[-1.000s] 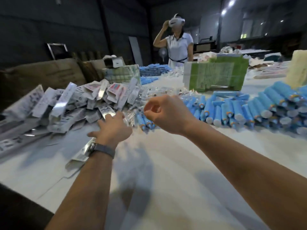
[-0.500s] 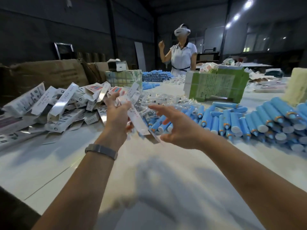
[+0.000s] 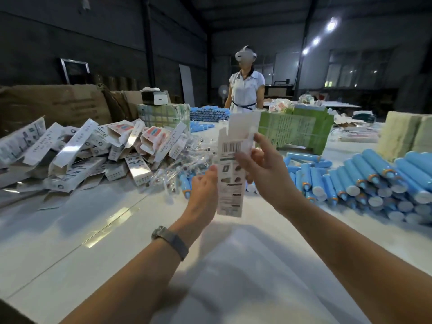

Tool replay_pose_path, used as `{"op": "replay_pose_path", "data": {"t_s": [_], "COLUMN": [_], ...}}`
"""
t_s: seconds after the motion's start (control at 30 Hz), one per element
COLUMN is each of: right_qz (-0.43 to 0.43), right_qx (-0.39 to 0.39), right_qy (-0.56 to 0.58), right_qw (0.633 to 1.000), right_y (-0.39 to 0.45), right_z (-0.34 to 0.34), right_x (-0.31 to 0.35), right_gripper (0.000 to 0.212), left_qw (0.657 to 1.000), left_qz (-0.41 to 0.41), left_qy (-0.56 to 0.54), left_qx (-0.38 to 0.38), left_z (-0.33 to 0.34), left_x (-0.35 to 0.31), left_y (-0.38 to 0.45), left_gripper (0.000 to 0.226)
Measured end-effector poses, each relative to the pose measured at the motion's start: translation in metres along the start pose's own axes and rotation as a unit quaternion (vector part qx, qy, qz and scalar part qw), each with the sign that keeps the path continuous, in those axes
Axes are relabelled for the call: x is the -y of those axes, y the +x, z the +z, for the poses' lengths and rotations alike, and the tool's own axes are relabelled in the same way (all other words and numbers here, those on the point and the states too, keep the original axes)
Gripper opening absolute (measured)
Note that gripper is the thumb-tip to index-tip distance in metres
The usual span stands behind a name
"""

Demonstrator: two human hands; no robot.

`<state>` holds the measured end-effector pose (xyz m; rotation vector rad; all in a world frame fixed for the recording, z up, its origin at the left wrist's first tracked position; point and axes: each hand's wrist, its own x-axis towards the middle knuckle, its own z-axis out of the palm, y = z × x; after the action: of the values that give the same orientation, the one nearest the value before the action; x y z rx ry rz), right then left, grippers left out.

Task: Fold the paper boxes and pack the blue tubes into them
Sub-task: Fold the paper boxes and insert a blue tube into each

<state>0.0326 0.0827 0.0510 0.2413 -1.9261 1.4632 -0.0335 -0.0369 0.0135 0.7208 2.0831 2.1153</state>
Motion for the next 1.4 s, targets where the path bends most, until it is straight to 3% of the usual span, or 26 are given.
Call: {"op": "replay_pose_path", "data": {"t_s": [0.1, 0.17, 0.3, 0.43, 0.57, 0.63, 0.7, 0.73, 0.77, 0.8, 0.87, 0.93, 1.17, 1.27, 1.4], "right_qz": [0.010, 0.003, -0.011, 0.009, 0.035, 0.064, 0.073, 0.075, 0.092, 0.121, 0.184, 0.183, 0.034, -0.055, -0.111], "right_qx": [0.052, 0.096, 0.123, 0.122, 0.162, 0.116, 0.010, -0.024, -0.021, 0.021, 0.127, 0.162, 0.021, -0.059, -0.131], "right_qy": [0.013, -0.011, -0.031, -0.039, 0.002, 0.020, -0.101, -0.232, -0.372, -0.472, -0.563, -0.607, -0.565, -0.519, -0.460], "right_qw": [0.999, 0.995, 0.992, 0.992, 0.986, 0.991, 0.992, 0.969, 0.924, 0.873, 0.795, 0.756, 0.824, 0.851, 0.871], "right_y": [-0.006, -0.009, -0.008, -0.006, 0.000, 0.005, 0.012, 0.015, 0.015, 0.014, 0.009, 0.003, -0.002, 0.004, 0.017], "right_z": [-0.002, -0.001, -0.004, -0.007, -0.019, -0.034, -0.052, -0.061, -0.069, -0.074, -0.079, -0.081, -0.083, -0.080, -0.080], "right_x": [-0.008, -0.014, -0.017, -0.021, -0.013, -0.017, -0.031, -0.041, -0.051, -0.060, -0.078, -0.090, -0.096, -0.083, -0.049], "right_gripper": [0.031, 0.034, 0.030, 0.022, 0.024, 0.033, 0.033, 0.036, 0.048, 0.059, 0.065, 0.059, 0.046, 0.031, 0.020], "left_qw": [0.980, 0.974, 0.977, 0.977, 0.978, 0.979, 0.978, 0.977, 0.977, 0.977, 0.976, 0.976, 0.970, 0.969, 0.954], "left_qz": [0.057, 0.090, 0.148, 0.182, 0.198, 0.202, 0.208, 0.211, 0.212, 0.214, 0.217, 0.218, 0.241, 0.242, 0.277], "left_qy": [-0.159, -0.165, -0.111, -0.092, -0.050, -0.032, -0.022, -0.016, -0.013, -0.013, -0.009, 0.001, 0.033, 0.042, 0.100], "left_qx": [0.109, 0.125, 0.106, 0.063, 0.043, 0.025, 0.010, 0.009, 0.009, 0.009, 0.006, -0.007, -0.025, -0.028, -0.057], "left_z": [0.004, 0.004, 0.004, 0.004, 0.004, 0.005, 0.005, 0.005, 0.005, 0.005, 0.005, 0.005, 0.004, 0.002, -0.007], "left_x": [0.000, 0.001, 0.006, 0.012, 0.017, 0.019, 0.020, 0.021, 0.022, 0.023, 0.023, 0.023, 0.023, 0.022, 0.020], "left_y": [-0.005, -0.009, -0.009, -0.005, -0.001, 0.000, 0.000, 0.000, 0.001, 0.001, 0.001, 0.001, 0.001, 0.001, 0.002], "left_gripper": [0.058, 0.056, 0.057, 0.036, 0.033, 0.028, 0.024, 0.024, 0.024, 0.024, 0.023, 0.024, 0.021, 0.026, 0.030]}}
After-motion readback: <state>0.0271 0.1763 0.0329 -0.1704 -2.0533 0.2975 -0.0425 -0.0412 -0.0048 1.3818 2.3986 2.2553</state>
